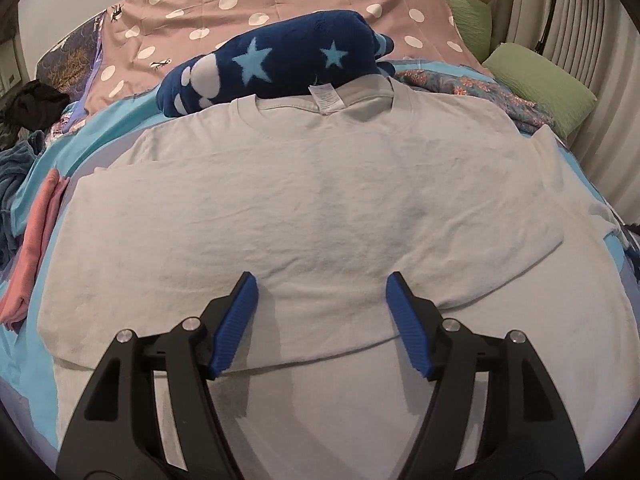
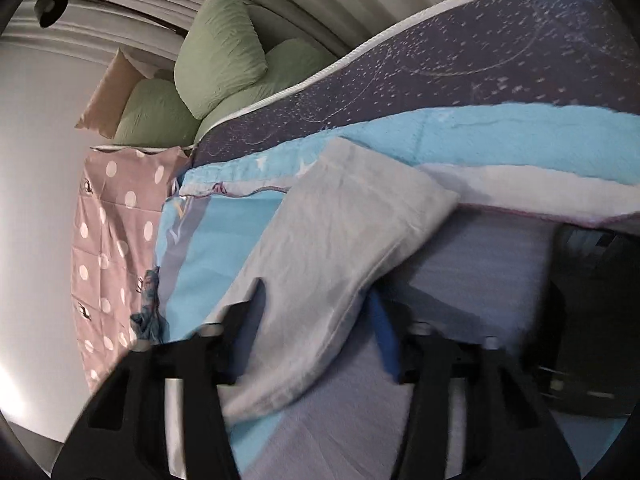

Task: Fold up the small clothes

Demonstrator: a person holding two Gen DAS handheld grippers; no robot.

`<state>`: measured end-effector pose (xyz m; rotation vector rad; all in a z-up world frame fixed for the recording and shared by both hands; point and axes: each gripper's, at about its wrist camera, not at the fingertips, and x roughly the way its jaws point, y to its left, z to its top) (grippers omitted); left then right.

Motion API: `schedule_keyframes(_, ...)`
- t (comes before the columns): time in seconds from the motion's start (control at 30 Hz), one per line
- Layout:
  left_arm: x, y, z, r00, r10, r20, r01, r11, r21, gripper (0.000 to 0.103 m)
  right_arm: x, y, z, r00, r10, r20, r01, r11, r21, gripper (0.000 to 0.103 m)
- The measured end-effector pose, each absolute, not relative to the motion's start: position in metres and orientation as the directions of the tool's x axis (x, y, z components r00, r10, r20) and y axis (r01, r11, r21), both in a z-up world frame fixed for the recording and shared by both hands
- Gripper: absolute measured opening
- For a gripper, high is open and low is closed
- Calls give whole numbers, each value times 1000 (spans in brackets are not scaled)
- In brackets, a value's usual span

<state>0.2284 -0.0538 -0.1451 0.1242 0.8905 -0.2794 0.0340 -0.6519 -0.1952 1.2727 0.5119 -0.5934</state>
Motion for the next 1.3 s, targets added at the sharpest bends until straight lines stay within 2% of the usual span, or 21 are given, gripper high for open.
schedule_keyframes(0.03, 229, -54, -145, 596, -190, -780, 292, 956, -11, 69, 38, -651, -194, 753, -124, -646, 657, 179, 732, 7)
schedule_keyframes(0.13, 230, -54, -146, 593, -195, -782, 294, 956, -15, 70, 52, -636, -172, 809, -120, -575, 586, 229, 777, 7)
schedule_keyframes(0.23, 230, -56, -146, 593, -188, -783, 296, 955, -6, 71, 84, -600, -135, 882, -28, -470, 453, 327, 829, 7)
schedule_keyframes(0.4, 230, -55, -146, 593, -203, -779, 296, 955, -23, 72, 153, -477, -57, 919, 252, -304, 124, 546, 828, 7)
schedule_keyframes(0.5, 230, -50, -145, 589, -234, -773, 299, 952, -60, 72, 181, -397, -39, 861, 429, -274, -47, 603, 797, 7)
schedule_keyframes(0.57, 231, -45, -145, 585, -260, -768, 301, 949, -92, 73, 195, -342, -43, 781, 546, -301, -131, 616, 776, 7)
schedule_keyframes(0.63, 231, -41, -144, 582, -285, -762, 302, 945, -124, 73, 200, -300, -61, 703, 603, -377, -157, 649, 745, 7)
schedule_keyframes(0.77, 233, -33, -144, 572, -340, -746, 304, 933, -192, 73, 204, -271, -95, 616, 594, -518, -128, 723, 678, 7)
schedule_keyframes(0.93, 235, -17, -141, 549, -443, -709, 304, 896, -324, 71, 189, -266, -118, 568, 585, -579, -116, 753, 647, 9)
schedule_keyframes(1.0, 237, -11, -138, 515, -518, -683, 302, 855, -422, 70, 185, -260, -117, 553, 576, -602, -157, 782, 604, 10)
schedule_keyframes(1.03, 239, -8, -136, 486, -580, -654, 303, 813, -497, 69, 179, -252, -117, 554, 564, -613, -173, 798, 578, 12)
schedule_keyframes(1.1, 239, -10, -131, 464, -637, -616, 314, 768, -558, 69, 176, -241, -115, 562, 523, -641, -210, 840, 501, 24)
schedule_keyframes(1.13, 238, -12, -129, 461, -647, -607, 321, 760, -566, 69, 176, -238, -113, 570, 508, -645, -216, 851, 480, 37)
schedule_keyframes(1.17, 239, -15, -126, 461, -648, -606, 330, 759, -561, 69, 177, -239, -113, 585, 499, -640, -207, 854, 477, 43)
schedule_keyframes(1.3, 242, -16, -124, 468, -627, -623, 323, 777, -541, 69, 190, -260, -118, 632, 478, -610, -85, 825, 559, 44)
